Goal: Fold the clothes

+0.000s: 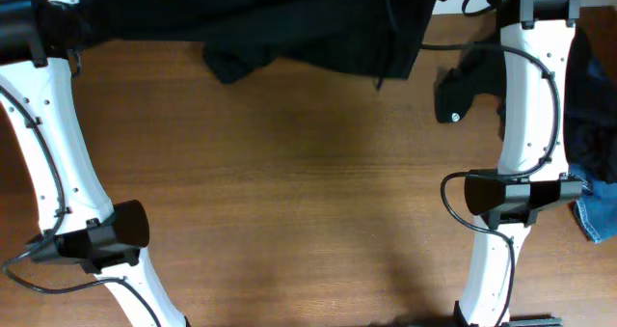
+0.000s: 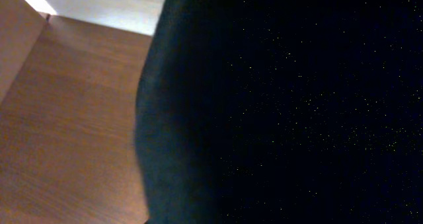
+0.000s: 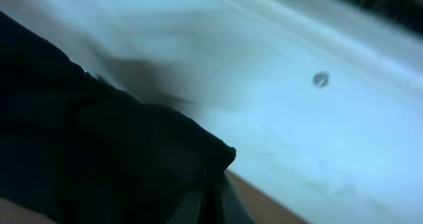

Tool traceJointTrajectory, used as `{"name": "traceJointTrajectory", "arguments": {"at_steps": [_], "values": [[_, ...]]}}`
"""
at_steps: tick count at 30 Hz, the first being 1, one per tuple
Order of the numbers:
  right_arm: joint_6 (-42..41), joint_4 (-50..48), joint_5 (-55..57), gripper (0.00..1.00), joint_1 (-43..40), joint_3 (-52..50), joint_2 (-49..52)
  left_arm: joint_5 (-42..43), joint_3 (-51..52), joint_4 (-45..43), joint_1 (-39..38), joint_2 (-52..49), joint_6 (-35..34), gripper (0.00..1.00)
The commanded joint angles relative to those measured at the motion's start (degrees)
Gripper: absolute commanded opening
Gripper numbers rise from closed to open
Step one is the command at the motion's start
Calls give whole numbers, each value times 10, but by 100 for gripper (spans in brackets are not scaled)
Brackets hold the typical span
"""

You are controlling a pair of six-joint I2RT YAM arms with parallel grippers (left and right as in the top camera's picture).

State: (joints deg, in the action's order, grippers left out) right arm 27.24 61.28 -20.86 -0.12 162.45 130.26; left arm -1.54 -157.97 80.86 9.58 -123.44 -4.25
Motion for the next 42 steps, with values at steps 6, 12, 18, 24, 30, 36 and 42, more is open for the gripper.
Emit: {"name": "traceJointTrajectory", "arguments": {"at_steps": [6,12,18,24,30,36,42], "values": [[103,146,-7,4,1,-16,-12,17,-4,49,10,16,22,1],[1,257,-16,4,1,-17,-12,72,-4,143,8,16,22,1],[-93,361,1,4,1,-37,-13,95,69,158,-10,18,22,1],[-98,361,-1,4,8,-157,-13,66,212,158,-14,18,26,1],[-98,361,-2,4,14,-303,-14,62,319,159,-12,18,26,1],[-99,361,-1,4,13,-391,-25,35,389,159,-12,18,26,1],[-102,361,1,4,13,-471,-26,15,470,152,-12,18,26,1]]}}
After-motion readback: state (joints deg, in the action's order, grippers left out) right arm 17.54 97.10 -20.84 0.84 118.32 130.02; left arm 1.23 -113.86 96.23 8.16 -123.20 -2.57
